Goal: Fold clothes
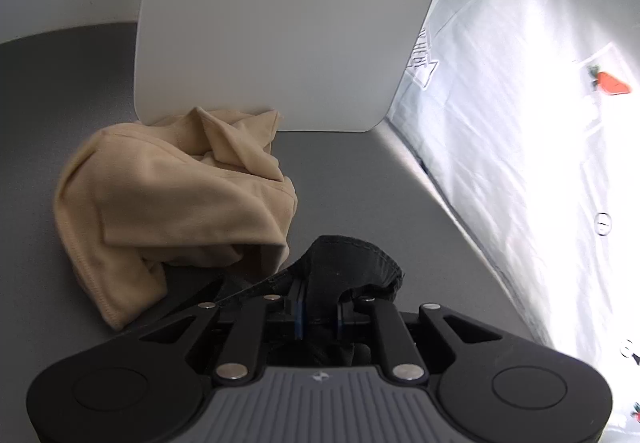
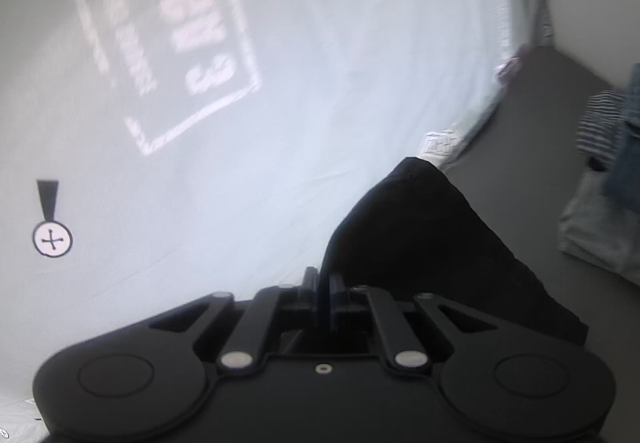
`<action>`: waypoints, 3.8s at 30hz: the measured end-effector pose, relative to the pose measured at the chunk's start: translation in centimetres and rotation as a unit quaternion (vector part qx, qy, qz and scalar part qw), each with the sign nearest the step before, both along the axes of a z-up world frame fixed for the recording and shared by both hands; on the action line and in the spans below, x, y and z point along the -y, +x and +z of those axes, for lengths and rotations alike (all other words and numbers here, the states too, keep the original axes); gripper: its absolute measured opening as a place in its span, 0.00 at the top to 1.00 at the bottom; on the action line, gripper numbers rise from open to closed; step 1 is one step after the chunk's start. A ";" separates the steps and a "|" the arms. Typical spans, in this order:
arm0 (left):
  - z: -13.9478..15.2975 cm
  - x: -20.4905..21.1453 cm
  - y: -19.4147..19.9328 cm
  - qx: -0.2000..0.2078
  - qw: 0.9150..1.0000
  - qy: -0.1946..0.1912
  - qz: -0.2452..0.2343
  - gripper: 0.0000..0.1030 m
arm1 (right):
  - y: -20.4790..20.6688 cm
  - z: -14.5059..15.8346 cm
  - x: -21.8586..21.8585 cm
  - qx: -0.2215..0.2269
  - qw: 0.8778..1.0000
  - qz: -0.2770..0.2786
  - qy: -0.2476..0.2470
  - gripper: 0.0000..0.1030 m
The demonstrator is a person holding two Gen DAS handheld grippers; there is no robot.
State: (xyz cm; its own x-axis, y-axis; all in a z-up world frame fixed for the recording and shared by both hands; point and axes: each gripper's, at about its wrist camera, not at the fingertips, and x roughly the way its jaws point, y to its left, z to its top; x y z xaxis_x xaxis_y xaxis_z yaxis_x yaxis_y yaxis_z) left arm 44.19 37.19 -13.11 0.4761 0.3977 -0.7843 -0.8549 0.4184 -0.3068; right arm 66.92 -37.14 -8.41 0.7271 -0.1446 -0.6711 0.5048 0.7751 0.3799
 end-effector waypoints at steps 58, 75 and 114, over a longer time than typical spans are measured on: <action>-2.8 13.5 4.8 -0.010 0.909 0.061 -0.413 0.00 | -17.2 -8.9 -4.8 -0.033 0.973 0.141 -0.181 0.06; -6.7 1.2 -3.3 -0.072 0.938 0.115 -0.319 0.00 | -29.6 -10.9 -35.9 0.005 0.822 0.550 -0.149 0.56; -5.8 -9.6 -12.8 0.063 0.973 -0.085 -0.203 0.04 | -26.9 -6.8 -48.8 0.061 0.718 0.680 -0.135 0.46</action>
